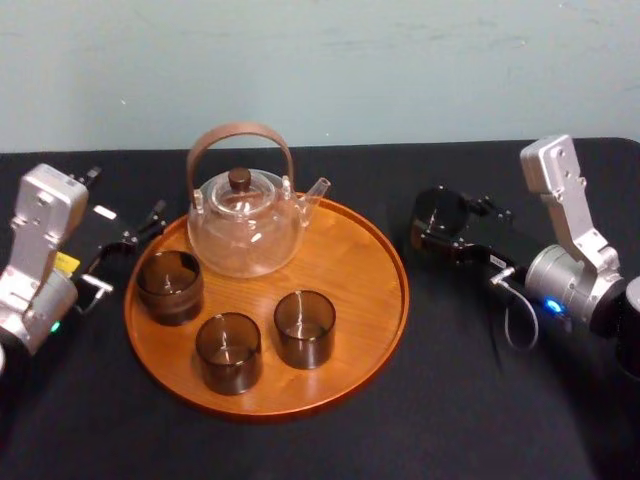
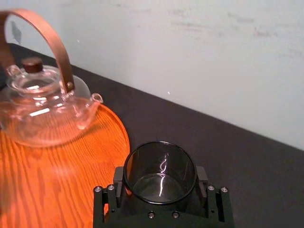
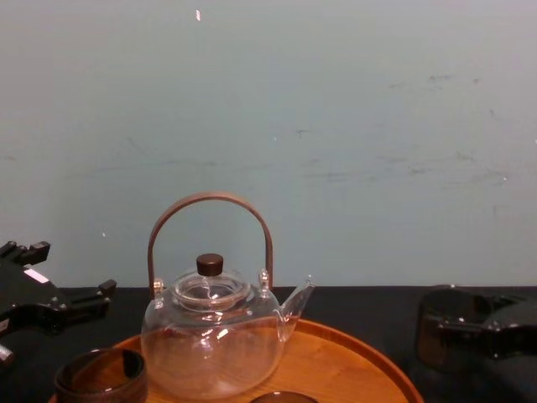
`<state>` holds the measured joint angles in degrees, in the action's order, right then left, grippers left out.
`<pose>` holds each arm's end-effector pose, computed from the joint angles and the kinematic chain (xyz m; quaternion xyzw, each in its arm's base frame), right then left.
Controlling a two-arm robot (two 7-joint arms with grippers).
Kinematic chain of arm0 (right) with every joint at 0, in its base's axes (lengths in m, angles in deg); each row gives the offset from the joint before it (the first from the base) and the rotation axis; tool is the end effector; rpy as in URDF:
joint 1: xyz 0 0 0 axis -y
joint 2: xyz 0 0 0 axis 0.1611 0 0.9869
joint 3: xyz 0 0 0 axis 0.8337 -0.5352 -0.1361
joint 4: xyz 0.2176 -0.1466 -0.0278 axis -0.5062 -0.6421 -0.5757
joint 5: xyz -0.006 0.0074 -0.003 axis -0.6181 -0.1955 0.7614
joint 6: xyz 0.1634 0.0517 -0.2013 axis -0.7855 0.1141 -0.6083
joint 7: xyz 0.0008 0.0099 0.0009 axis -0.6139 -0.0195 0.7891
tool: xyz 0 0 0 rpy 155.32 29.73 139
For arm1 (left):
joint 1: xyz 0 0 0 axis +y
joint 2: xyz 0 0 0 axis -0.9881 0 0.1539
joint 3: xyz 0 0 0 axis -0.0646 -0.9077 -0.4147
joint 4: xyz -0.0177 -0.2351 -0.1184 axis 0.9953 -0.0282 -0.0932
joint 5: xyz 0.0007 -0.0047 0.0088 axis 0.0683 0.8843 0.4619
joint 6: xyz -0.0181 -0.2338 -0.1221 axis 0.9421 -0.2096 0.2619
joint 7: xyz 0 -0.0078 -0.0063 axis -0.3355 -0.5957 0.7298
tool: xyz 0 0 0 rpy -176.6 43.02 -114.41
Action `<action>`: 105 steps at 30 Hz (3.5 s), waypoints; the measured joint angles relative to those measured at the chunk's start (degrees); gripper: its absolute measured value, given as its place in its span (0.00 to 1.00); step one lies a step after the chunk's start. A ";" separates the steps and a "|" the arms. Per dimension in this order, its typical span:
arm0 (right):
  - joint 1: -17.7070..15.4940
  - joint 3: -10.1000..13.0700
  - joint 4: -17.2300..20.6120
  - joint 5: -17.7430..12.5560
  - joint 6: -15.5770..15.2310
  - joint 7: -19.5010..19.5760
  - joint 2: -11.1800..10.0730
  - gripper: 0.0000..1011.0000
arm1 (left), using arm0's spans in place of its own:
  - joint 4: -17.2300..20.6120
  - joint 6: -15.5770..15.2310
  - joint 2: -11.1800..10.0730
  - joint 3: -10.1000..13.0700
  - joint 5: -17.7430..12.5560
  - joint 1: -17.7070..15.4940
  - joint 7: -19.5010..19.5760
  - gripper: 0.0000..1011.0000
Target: Pick up the glass from the table and place it on the tray.
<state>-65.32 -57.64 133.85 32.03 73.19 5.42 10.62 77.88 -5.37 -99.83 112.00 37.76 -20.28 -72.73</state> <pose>0.3437 -0.0536 -0.2698 -0.1277 0.0296 -0.4784 0.8683 0.3119 0.0794 -0.2726 0.1414 -0.1324 0.5800 0.7913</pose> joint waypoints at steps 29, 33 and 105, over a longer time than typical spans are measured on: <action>5.39 -8.10 -2.26 0.58 3.44 -5.68 2.92 0.89 | 0.00 0.00 0.00 0.00 0.00 0.00 0.00 0.99; 6.24 -8.88 -3.73 0.46 3.85 -6.17 3.42 0.89 | 0.00 0.00 0.00 0.00 0.00 0.00 0.00 0.99; 5.29 -9.21 -2.47 -0.92 6.82 -6.00 2.92 0.99 | 0.00 0.00 0.00 0.00 0.00 0.00 0.00 0.99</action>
<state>-60.03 -66.85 131.38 31.11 80.01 -0.58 13.54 77.87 -5.37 -99.83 112.00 37.75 -20.28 -72.72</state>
